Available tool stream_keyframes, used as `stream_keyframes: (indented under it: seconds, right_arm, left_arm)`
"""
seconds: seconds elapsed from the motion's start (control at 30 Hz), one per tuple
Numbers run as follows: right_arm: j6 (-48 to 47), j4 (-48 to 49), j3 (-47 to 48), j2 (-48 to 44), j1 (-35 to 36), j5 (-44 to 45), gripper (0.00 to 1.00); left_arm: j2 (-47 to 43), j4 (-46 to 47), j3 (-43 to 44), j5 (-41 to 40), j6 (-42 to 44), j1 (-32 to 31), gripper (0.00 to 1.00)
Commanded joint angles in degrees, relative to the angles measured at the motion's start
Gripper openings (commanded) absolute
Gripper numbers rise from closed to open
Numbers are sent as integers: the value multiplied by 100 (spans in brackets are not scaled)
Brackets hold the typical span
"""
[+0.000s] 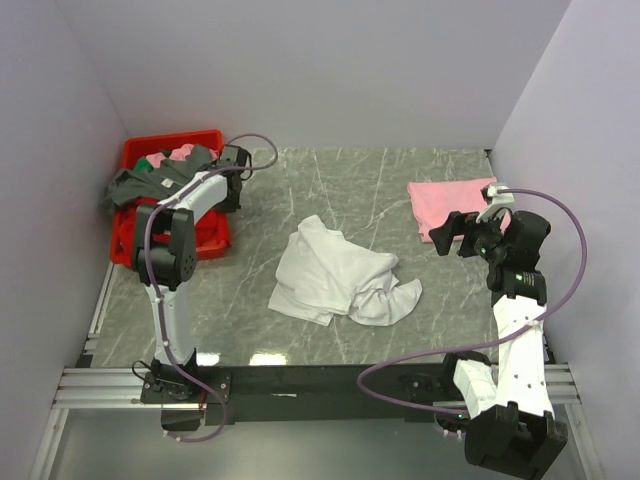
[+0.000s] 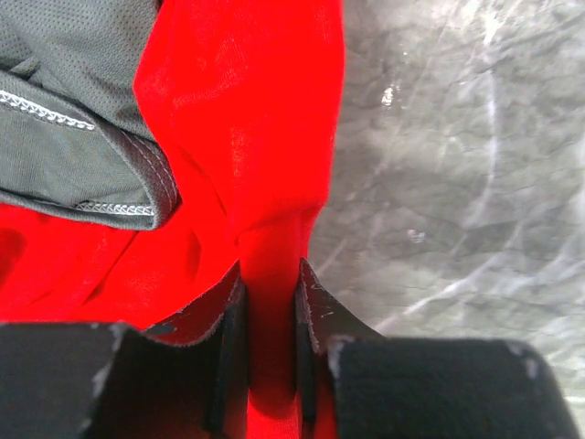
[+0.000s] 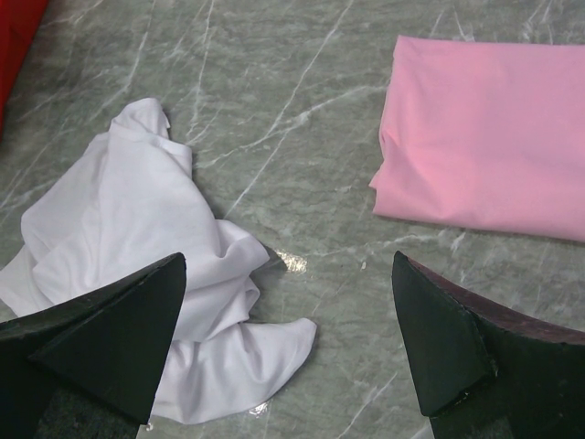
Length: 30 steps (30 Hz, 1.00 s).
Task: Fold and stack the t-shirts
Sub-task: Flatten the tshirt out
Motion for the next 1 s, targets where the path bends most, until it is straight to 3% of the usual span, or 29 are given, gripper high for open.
stream_keyframes:
  seconds: [0.0, 0.27, 0.53, 0.67, 0.7, 0.73, 0.9, 0.97]
  right_arm:
    - [-39, 37, 106, -66, -32, -108, 99]
    - [-12, 28, 106, -39, -32, -204, 99]
    - [-38, 2, 97, -13, -32, -284, 99]
    - [-336, -95, 80, -74, -40, -582, 99]
    - [-450, -147, 71, -74, -32, -713, 99]
    - [-582, -191, 53, -83, -32, -975, 99]
    - [-1777, -770, 18, 83, 12, -2102, 98]
    - [-2425, -1304, 149, 380, 91, -2182, 98]
  left_arm:
    - [-93, 214, -411, 307, 1067, 322, 0]
    - [-287, 795, -711, 809, 2367, 744, 0]
    - [100, 708, -385, 564, 2123, 832, 1]
    - [-521, 891, -428, 412, 1648, 832, 23]
    - [-742, 953, -481, 536, 1587, 823, 36]
    - [-988, 1058, -647, 676, 1438, 806, 62]
    - [-2991, 2101, -1456, 2027, 938, 806, 96]
    - [-3859, 2612, -2138, 2320, 664, 814, 99]
